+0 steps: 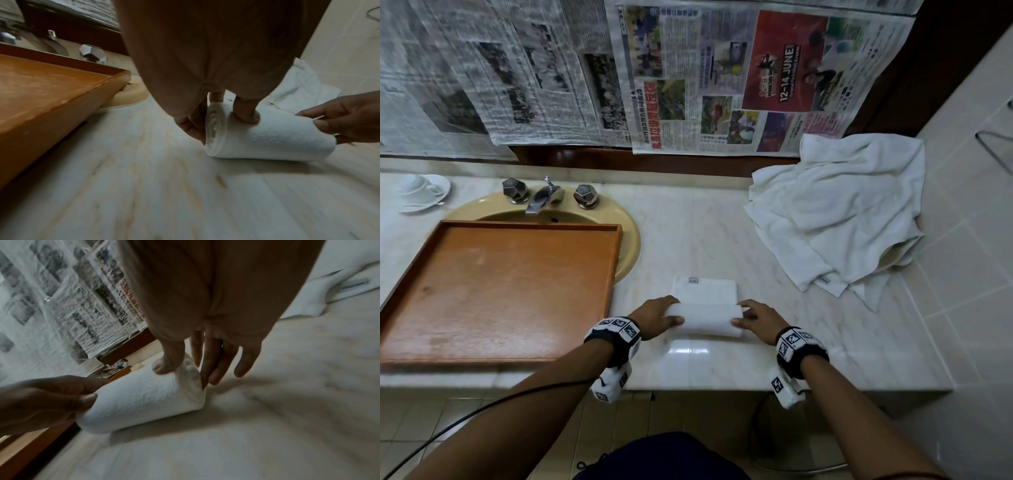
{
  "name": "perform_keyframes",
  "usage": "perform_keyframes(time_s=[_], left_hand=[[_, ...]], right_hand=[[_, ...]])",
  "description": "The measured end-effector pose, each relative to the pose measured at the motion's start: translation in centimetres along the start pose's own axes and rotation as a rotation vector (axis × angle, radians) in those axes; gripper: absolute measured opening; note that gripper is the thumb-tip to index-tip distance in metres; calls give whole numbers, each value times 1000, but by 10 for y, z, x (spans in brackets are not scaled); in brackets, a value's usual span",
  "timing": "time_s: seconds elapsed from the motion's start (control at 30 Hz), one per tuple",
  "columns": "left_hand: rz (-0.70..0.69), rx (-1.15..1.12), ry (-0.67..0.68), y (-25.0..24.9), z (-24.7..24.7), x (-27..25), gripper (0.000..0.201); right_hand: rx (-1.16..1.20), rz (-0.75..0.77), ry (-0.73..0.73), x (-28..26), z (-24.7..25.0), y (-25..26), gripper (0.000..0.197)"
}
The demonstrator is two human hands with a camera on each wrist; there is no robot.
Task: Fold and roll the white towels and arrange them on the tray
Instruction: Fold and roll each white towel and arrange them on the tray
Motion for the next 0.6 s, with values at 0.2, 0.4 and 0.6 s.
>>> perform_keyframes(time_s=[0.2, 0.4, 0.6], left_hand=[[25, -87, -199, -11, 8, -1, 47], [-226, 141, -546, -25, 1, -24, 14], [-295, 348, -573, -17, -18, -43, 38]], right_hand=[[-10, 87, -314, 0, 9, 13, 46], [-221, 308, -421, -16, -11, 29, 17], [-426, 416, -435, -35, -29, 17, 40]])
Point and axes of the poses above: each hand's wrist, its own x-axis towards the middle knuckle, its own z-axis out of the back of the hand, y = z × x, the point moved 6 cm from there along x, towards the middle knuckle, and after that the axes turned 5 degrees about z, right-handed, at the moved point
